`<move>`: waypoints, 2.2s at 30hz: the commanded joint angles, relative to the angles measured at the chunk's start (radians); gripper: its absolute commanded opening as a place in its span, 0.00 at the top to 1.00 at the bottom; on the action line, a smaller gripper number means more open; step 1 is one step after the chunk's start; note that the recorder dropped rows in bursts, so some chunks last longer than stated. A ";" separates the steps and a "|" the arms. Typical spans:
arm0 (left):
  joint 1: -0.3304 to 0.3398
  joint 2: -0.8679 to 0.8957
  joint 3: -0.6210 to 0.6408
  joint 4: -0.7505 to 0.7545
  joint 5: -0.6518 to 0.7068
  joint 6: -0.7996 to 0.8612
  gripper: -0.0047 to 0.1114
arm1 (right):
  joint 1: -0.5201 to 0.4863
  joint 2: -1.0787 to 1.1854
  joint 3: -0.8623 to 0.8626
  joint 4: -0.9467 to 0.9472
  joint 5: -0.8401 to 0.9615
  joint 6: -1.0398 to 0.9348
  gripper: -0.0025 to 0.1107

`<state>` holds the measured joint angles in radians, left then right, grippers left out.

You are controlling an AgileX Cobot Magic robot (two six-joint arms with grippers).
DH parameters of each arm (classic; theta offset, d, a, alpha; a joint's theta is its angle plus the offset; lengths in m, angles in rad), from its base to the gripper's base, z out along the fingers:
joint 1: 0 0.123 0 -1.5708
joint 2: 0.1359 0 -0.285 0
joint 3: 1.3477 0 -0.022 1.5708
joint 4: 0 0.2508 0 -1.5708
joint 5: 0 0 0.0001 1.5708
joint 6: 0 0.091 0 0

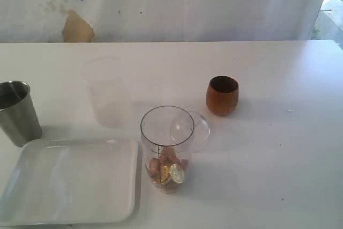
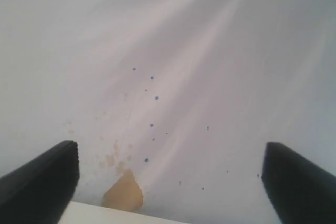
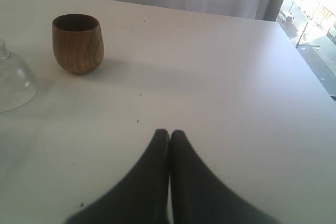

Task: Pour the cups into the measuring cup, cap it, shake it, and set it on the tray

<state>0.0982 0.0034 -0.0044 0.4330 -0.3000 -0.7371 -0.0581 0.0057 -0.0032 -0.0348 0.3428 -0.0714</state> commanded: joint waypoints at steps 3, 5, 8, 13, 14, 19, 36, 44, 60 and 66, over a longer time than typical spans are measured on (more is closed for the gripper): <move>-0.002 -0.003 0.004 -0.023 -0.025 0.001 0.06 | -0.003 -0.006 0.003 0.000 -0.001 -0.005 0.98; -0.002 0.015 0.004 -0.023 -0.028 0.009 0.06 | -0.003 -0.006 0.003 0.000 -0.001 -0.005 0.98; -0.002 0.102 0.004 -0.021 -0.026 0.019 0.06 | -0.003 -0.006 0.003 0.000 -0.001 -0.005 0.98; -0.002 0.323 0.004 -0.021 -0.054 0.051 0.06 | -0.003 -0.006 0.003 0.000 -0.001 -0.005 0.98; -0.002 0.374 0.004 -0.021 -0.073 0.059 0.06 | -0.003 -0.006 0.003 0.000 -0.001 -0.005 0.98; -0.002 0.619 0.004 -0.010 -0.208 0.130 0.06 | -0.003 -0.006 0.003 0.000 -0.001 -0.005 0.98; -0.002 1.260 0.004 -0.143 -0.577 0.474 0.06 | -0.003 -0.006 0.003 0.000 -0.001 -0.005 0.98; -0.002 1.479 -0.074 -0.165 -0.672 0.480 0.06 | -0.003 -0.006 0.003 0.000 -0.001 -0.005 0.98; -0.002 1.800 -0.257 -0.189 -0.781 0.513 0.06 | -0.003 -0.006 0.003 -0.001 -0.001 -0.005 0.98; -0.002 1.867 -0.289 -0.191 -0.811 0.517 0.06 | -0.003 -0.006 0.003 -0.001 -0.001 -0.005 0.98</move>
<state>0.0982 1.8474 -0.2804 0.2623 -1.0843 -0.2277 -0.0581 0.0057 -0.0032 -0.0348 0.3428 -0.0714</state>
